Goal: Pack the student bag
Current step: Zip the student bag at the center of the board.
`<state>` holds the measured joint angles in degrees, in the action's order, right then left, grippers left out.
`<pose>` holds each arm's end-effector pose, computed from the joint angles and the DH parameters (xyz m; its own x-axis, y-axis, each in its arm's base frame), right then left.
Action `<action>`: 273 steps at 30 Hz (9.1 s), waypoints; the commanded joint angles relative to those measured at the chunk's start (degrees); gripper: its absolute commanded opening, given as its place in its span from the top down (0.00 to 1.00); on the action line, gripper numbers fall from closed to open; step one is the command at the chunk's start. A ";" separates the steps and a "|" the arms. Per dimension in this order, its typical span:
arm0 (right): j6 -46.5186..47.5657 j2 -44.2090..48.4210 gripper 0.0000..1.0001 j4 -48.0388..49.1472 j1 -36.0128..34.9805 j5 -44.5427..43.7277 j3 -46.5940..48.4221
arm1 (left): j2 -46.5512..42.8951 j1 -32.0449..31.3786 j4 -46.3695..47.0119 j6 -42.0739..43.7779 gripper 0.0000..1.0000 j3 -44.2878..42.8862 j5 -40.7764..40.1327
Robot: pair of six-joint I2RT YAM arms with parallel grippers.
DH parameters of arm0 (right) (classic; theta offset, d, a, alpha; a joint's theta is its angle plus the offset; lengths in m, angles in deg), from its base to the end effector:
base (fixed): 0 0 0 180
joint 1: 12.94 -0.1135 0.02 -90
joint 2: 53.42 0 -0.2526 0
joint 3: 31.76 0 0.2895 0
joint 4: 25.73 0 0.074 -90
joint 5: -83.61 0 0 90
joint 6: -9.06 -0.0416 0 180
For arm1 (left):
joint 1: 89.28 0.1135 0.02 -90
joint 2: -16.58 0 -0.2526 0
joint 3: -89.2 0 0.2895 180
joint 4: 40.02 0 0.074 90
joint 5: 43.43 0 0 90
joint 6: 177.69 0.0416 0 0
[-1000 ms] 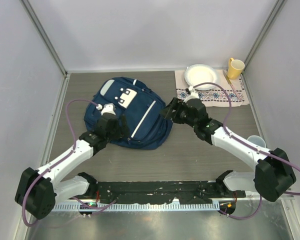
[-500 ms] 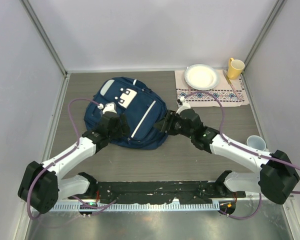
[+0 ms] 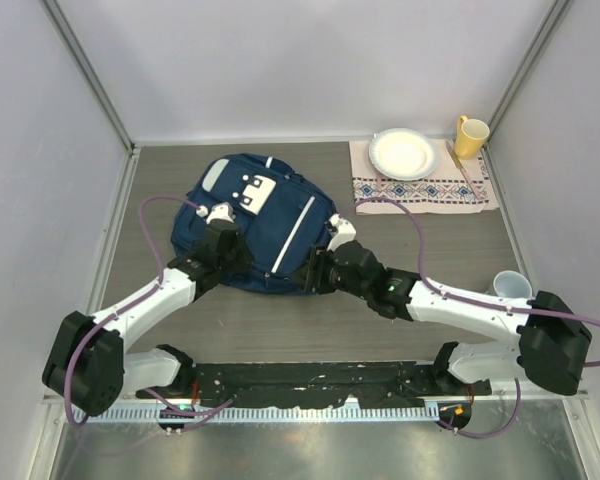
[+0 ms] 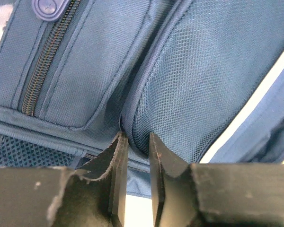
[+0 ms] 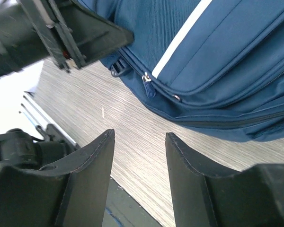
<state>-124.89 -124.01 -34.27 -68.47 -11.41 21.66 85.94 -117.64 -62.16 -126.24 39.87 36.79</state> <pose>0.1822 0.2590 0.2162 -0.7158 0.1789 -0.6750 -0.3887 0.7009 0.5980 0.2569 -0.1307 0.1735 -0.6847 -0.3283 -0.6507 -0.0887 0.9237 -0.3727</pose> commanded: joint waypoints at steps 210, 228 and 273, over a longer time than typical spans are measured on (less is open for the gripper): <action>15.64 -4.55 0.99 5.37 -7.49 -22.58 -3.40 | -8.89 21.50 0.32 -9.17 0.36 3.16 38.96; 13.80 -6.76 0.99 3.79 -4.94 -21.18 0.38 | -34.37 7.28 -0.81 -37.01 0.04 17.23 20.00; 20.12 -5.09 0.99 2.64 5.87 -20.04 -0.85 | -25.87 19.13 -17.43 -1.19 1.00 7.31 30.57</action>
<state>-107.58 -130.50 -32.57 -65.96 -27.36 19.43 58.27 -101.40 -74.57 -139.74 51.02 57.84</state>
